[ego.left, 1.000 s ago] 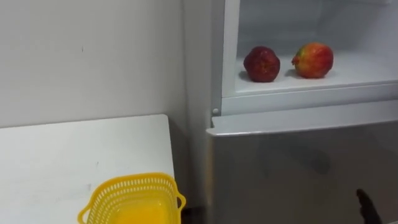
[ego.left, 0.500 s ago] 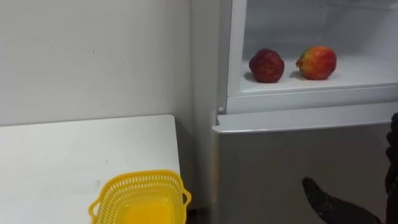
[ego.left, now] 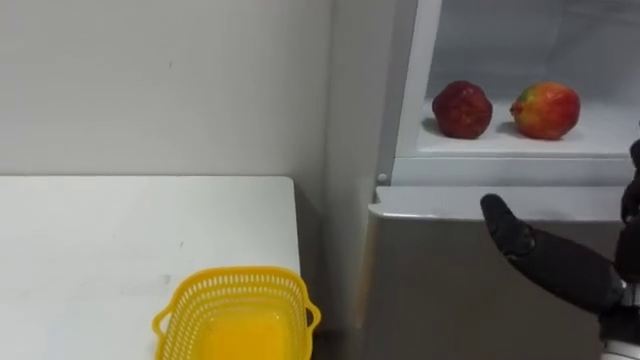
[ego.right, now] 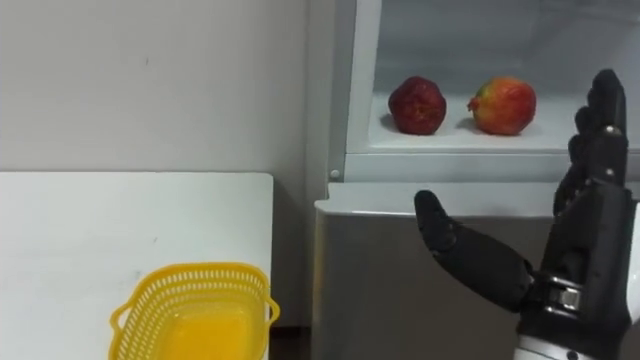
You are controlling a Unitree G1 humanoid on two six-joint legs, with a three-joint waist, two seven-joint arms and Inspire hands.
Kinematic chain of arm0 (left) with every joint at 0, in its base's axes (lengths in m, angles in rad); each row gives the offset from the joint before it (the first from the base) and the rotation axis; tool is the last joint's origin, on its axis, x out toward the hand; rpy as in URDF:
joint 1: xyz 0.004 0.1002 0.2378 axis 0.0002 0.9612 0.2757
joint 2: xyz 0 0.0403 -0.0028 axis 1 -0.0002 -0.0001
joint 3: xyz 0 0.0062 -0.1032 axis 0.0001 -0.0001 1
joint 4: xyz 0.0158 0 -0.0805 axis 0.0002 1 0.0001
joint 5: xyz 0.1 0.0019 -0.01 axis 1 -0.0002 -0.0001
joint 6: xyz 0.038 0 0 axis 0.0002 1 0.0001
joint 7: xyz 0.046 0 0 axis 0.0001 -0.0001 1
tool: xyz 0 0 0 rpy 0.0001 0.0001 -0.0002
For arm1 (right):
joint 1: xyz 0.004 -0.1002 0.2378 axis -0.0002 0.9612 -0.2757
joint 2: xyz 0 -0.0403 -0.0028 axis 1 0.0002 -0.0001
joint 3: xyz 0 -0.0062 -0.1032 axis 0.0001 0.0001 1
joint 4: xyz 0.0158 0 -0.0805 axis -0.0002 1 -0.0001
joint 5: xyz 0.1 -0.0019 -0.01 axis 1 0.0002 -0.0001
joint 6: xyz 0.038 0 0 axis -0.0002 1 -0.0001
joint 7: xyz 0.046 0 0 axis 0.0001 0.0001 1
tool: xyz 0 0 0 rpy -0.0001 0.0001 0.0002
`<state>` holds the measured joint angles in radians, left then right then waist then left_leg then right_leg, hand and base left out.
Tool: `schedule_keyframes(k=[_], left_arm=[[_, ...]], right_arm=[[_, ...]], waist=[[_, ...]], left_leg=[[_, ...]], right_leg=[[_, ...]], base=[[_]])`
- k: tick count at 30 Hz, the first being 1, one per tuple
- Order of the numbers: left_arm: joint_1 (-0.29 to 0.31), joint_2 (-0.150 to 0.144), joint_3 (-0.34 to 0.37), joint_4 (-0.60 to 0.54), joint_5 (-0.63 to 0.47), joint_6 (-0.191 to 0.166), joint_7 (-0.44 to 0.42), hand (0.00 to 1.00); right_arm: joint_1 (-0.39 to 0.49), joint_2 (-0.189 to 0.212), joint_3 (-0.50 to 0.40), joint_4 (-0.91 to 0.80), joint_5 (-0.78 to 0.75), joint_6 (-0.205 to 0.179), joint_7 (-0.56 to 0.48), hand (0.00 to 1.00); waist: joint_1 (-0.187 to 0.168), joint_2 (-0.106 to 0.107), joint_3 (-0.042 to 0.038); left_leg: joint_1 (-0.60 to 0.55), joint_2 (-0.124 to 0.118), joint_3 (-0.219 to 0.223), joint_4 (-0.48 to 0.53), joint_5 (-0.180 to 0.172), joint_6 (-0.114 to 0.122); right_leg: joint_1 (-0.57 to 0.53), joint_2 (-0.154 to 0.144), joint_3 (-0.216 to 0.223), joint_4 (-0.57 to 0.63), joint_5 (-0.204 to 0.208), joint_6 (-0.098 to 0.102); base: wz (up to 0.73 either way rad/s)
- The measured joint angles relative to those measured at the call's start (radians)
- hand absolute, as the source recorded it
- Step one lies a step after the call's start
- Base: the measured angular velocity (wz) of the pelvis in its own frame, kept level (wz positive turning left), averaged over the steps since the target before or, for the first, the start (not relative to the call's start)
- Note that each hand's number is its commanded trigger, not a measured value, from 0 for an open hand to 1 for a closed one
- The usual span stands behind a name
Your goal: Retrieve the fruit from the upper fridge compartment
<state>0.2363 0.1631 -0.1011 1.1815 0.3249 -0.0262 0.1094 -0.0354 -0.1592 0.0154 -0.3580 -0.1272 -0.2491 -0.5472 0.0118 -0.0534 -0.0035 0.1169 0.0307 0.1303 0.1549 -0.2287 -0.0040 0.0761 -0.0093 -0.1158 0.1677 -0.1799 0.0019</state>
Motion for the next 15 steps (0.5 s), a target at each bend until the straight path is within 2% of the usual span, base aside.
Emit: schedule_keyframes(k=[3,6,9,13,15], left_arm=[[0.000,0.000,0.011,-0.011,0.039,0.016,-0.012,0.00],[-0.007,-0.002,0.024,-0.017,0.041,0.034,-0.032,0.00],[-0.013,-0.012,0.035,-0.023,0.041,0.034,-0.046,0.00],[-0.009,-0.029,0.071,-0.024,0.073,0.044,-0.054,0.00],[-0.005,-0.033,0.089,-0.044,0.093,0.051,-0.065,0.00]], right_arm=[[-0.039,-0.016,-0.018,0.021,0.005,0.005,0.028,0.00],[-0.099,-0.018,-0.046,0.069,0.004,0.016,0.043,0.00],[-0.154,-0.037,-0.070,0.114,0.027,0.024,0.040,0.00],[-0.231,-0.042,-0.096,0.196,0.096,0.033,0.045,0.00],[-0.233,-0.044,-0.117,0.202,0.121,0.035,0.048,0.00]], waist=[[0.000,0.006,0.0030],[0.010,0.011,0.0062],[0.024,0.019,0.0104],[0.032,0.015,0.0091],[0.051,0.011,0.0066]], left_leg=[[-0.001,-0.001,-0.011,0.000,0.000,0.000],[-0.002,-0.001,-0.021,0.004,0.000,0.000],[-0.002,-0.001,-0.022,0.010,0.000,0.000],[-0.002,-0.001,-0.023,0.015,0.000,0.000],[-0.007,-0.001,-0.024,0.015,0.000,0.000]], right_leg=[[0.007,-0.003,-0.023,-0.003,0.000,0.000],[0.008,-0.004,-0.027,-0.001,0.000,0.000],[0.006,-0.005,-0.033,0.003,0.001,-0.001],[0.004,-0.004,-0.035,0.002,0.001,-0.002],[0.004,-0.005,-0.036,0.002,0.001,-0.002]], base=[[0.11],[0.04],[0.03],[0.01],[0.00]])
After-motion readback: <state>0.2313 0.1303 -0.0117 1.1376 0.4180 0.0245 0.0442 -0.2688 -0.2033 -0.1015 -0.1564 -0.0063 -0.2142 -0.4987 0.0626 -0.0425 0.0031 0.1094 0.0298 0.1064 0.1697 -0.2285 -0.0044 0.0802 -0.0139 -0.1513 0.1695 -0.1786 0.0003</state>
